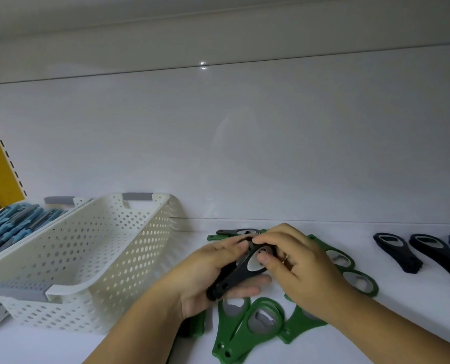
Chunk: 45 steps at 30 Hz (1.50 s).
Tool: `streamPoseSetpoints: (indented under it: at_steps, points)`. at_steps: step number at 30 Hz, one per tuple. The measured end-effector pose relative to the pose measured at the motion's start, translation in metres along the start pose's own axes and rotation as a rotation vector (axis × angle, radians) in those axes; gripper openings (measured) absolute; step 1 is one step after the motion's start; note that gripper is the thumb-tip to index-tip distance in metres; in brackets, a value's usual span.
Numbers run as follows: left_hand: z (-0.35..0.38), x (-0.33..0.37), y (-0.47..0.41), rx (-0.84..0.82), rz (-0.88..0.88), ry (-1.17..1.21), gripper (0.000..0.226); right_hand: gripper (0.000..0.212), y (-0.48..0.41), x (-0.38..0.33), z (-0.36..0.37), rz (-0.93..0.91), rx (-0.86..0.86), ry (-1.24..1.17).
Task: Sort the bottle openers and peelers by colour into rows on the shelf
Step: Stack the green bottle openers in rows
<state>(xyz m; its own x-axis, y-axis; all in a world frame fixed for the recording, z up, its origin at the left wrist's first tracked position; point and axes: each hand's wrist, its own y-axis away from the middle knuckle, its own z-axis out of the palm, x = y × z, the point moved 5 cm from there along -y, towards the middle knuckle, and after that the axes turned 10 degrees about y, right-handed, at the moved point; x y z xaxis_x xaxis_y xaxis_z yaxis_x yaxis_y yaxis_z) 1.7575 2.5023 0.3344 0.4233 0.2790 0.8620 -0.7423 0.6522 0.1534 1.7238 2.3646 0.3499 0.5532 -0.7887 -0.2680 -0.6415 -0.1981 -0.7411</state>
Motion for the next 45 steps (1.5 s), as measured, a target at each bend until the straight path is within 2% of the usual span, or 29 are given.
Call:
streamPoseSetpoints:
  at_steps: [2,8,11,15,16,18,20,24,27,29,32,36,39,45]
  points:
    - [0.006,-0.003,0.002,-0.075,-0.030,-0.025,0.030,0.026,0.001,-0.003,0.002,-0.008,0.036,0.017]
    - [0.005,-0.004,0.000,-0.136,-0.005,-0.076,0.031,0.030,0.002,-0.001,0.000,-0.012,0.093,0.028]
    - [0.003,-0.002,-0.003,-0.062,0.068,-0.086,0.035,0.030,0.002,0.002,-0.003,0.026,0.090,0.110]
    - [-0.027,0.023,-0.008,0.233,0.351,0.274,0.043,0.013,0.007,0.026,-0.010,0.163,0.035,0.207]
    - [-0.036,0.030,-0.007,0.290,0.424,0.408,0.042,0.005,0.009,0.033,-0.011,0.199,-0.005,0.228]
    - [-0.057,0.037,-0.005,0.375,0.526,0.636,0.033,0.006,0.010,0.045,-0.011,0.296,-0.078,0.244]
    - [-0.066,0.036,-0.005,0.410,0.506,0.748,0.022,0.008,0.011,0.049,-0.009,0.377,-0.140,0.242]
    - [-0.062,0.032,-0.006,0.401,0.368,0.715,0.028,0.023,0.007,0.026,0.010,0.391,-0.346,0.213]
    - [-0.059,0.033,-0.007,0.384,0.387,0.662,0.031,0.040,-0.008,0.004,0.032,0.390,-0.508,0.273]
    - [-0.060,0.032,-0.009,0.363,0.421,0.694,0.025,0.043,-0.022,-0.002,0.053,0.428,-0.544,0.316]
    - [-0.059,0.033,-0.009,0.313,0.463,0.754,0.036,0.052,-0.037,-0.012,0.081,0.527,-0.600,0.397]
    - [-0.056,0.036,-0.004,0.280,0.473,0.818,0.042,0.041,-0.049,-0.021,0.097,0.625,-0.723,0.478]
    - [-0.056,0.036,-0.004,0.287,0.468,0.849,0.042,0.032,-0.051,-0.016,0.099,0.671,-0.779,0.402]
    - [-0.058,0.037,-0.005,0.297,0.522,0.855,0.041,0.024,-0.049,-0.007,0.093,0.724,-0.627,0.265]
